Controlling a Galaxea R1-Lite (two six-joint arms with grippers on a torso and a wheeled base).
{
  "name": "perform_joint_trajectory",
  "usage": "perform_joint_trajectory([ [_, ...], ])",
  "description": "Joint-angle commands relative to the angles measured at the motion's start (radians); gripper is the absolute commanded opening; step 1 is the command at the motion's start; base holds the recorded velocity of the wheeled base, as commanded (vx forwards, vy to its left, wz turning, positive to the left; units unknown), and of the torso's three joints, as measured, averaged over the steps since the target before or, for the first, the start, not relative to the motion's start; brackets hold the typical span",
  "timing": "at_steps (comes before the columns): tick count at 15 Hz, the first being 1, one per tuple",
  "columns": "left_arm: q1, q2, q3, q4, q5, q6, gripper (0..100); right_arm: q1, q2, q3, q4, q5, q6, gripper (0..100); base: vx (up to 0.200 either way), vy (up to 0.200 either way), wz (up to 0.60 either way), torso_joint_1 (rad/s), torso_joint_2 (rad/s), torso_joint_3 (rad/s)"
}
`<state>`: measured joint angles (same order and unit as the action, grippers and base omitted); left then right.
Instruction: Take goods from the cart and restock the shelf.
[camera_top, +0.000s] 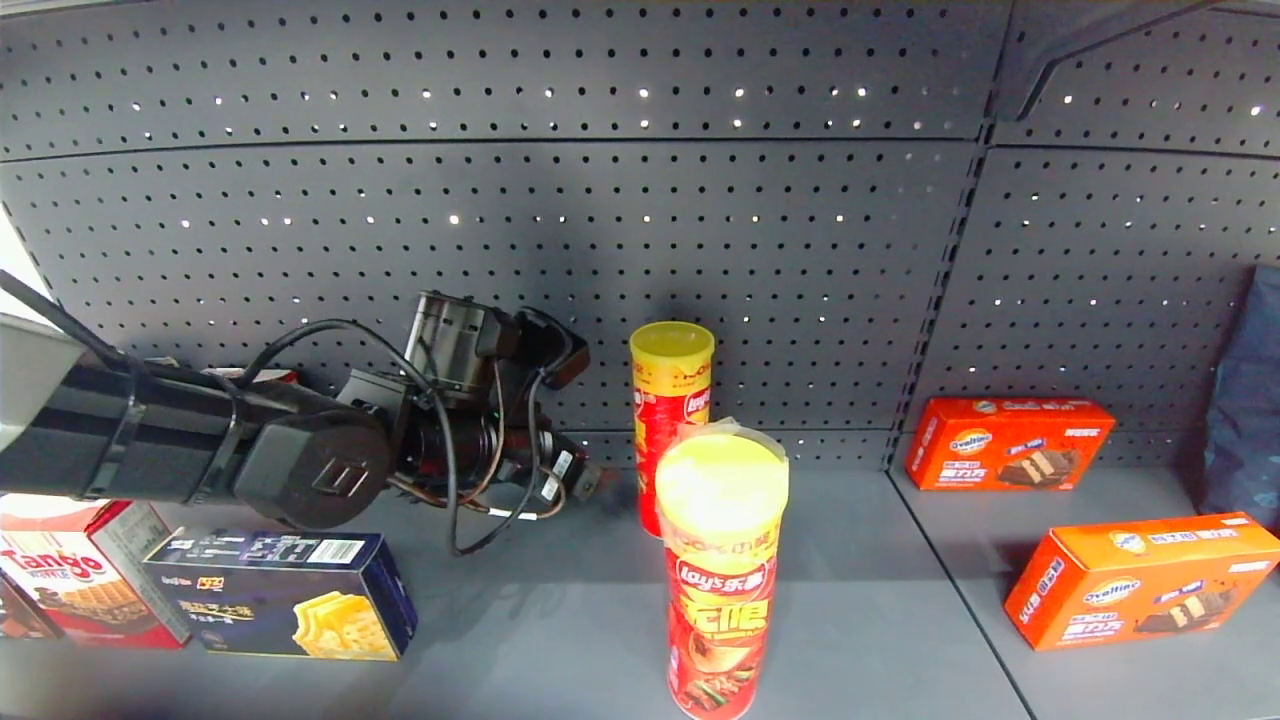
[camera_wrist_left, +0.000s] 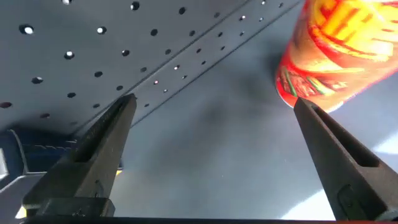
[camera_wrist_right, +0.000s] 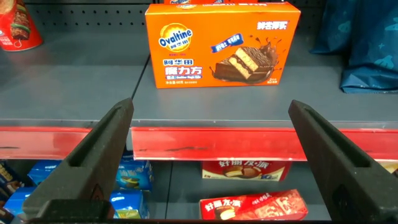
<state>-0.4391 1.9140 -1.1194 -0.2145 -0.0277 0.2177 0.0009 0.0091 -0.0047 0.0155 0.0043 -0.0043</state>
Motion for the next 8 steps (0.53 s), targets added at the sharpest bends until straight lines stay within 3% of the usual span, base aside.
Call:
perform_joint_trajectory([
  [1, -0.012, 0.033, -0.005, -0.019, 0.0, -0.012, 100, 0.001, 0.002, 0.0, 0.0, 0.0, 0.0, 100, 0.0, 0.0, 0.0, 0.0, 0.0, 0.0],
  [8, -0.027, 0.08, -0.046, -0.022, 0.0, -0.027, 100, 0.001, 0.002, 0.002, 0.0, 0.0, 0.0, 100, 0.0, 0.0, 0.0, 0.0, 0.0, 0.0],
])
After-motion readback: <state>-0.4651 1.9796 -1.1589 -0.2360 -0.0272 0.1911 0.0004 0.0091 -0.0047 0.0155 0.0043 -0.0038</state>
